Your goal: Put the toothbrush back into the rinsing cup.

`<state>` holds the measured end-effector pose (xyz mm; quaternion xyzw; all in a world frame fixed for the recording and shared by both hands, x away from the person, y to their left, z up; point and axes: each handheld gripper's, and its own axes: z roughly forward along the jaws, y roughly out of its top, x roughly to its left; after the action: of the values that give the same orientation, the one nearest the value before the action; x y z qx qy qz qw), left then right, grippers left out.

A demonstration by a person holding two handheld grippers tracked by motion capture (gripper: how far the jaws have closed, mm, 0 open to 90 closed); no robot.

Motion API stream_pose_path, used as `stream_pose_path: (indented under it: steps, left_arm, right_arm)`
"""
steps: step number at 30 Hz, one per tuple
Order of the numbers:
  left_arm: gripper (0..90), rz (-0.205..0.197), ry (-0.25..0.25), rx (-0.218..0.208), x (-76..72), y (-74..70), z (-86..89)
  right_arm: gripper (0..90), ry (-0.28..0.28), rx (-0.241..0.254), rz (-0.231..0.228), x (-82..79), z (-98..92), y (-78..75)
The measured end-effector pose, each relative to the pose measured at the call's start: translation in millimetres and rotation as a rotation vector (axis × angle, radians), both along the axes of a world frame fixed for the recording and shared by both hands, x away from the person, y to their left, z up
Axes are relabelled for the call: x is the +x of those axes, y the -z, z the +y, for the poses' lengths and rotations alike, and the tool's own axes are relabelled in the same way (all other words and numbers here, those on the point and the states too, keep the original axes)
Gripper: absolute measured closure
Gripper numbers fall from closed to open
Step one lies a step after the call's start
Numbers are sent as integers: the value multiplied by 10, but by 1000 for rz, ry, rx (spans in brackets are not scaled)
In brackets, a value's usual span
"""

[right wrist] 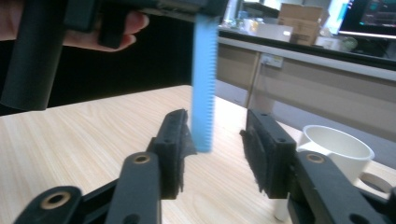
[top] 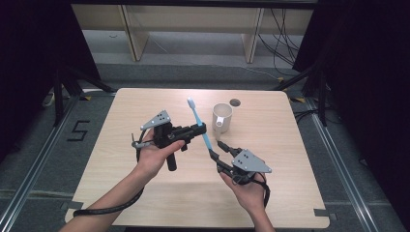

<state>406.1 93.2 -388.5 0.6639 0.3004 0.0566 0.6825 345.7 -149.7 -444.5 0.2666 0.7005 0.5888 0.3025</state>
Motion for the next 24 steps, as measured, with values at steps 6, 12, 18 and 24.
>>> stream_pose_path:
  steps: [6,12,18,24]
  left_arm:
    - [830,-96,-40,128,-39,27,-46]
    - [830,-151,-65,225,-55,78,-97]
    - [830,-175,-82,272,-71,141,-140]
    - [830,-192,-89,303,-91,161,-183]
  right_arm:
    - [572,22,64,34,-33,-67,-118]
    - [573,62,108,26,-16,-63,-257]
    - [584,72,108,9,45,-40,-349]
    - [593,74,114,9,67,26,-417]
